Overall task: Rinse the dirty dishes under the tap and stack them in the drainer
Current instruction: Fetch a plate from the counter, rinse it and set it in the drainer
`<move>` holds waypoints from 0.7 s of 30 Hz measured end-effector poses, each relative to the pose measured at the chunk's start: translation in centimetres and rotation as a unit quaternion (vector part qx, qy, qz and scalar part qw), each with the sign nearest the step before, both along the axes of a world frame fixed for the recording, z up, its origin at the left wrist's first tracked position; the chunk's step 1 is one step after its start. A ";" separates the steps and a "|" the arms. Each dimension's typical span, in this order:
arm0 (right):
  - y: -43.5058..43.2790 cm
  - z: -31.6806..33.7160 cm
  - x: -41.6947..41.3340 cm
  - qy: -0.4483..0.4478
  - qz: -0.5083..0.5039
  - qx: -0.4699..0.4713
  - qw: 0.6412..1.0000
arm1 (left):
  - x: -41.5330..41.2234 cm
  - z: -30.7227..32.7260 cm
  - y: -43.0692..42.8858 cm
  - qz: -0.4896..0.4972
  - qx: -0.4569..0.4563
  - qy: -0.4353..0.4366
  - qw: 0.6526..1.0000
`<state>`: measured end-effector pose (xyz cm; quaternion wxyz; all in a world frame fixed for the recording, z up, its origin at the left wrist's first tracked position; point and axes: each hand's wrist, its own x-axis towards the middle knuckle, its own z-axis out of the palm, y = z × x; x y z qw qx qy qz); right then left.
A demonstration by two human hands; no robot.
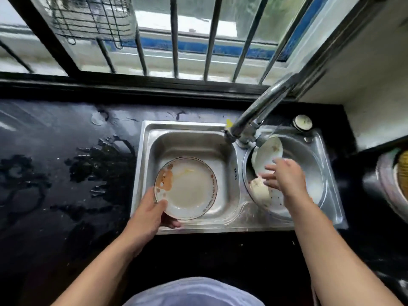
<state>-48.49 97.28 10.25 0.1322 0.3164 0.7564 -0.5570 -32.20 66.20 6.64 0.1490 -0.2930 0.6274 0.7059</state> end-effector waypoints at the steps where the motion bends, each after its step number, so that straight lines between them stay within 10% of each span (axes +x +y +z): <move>1: 1.2 0.0 -2.7 0.001 -0.011 0.010 1.000 | -1.2 -0.1 0.3 0.003 -0.007 -0.004 1.000; 9: 3.5 -3.2 -18.2 -0.081 0.100 0.077 0.989 | -6.9 -0.7 5.4 0.057 0.007 -0.018 0.998; 21: 5.7 -5.7 -17.5 -0.049 0.139 0.160 0.976 | -9.5 -1.2 6.7 0.047 0.007 -0.022 0.999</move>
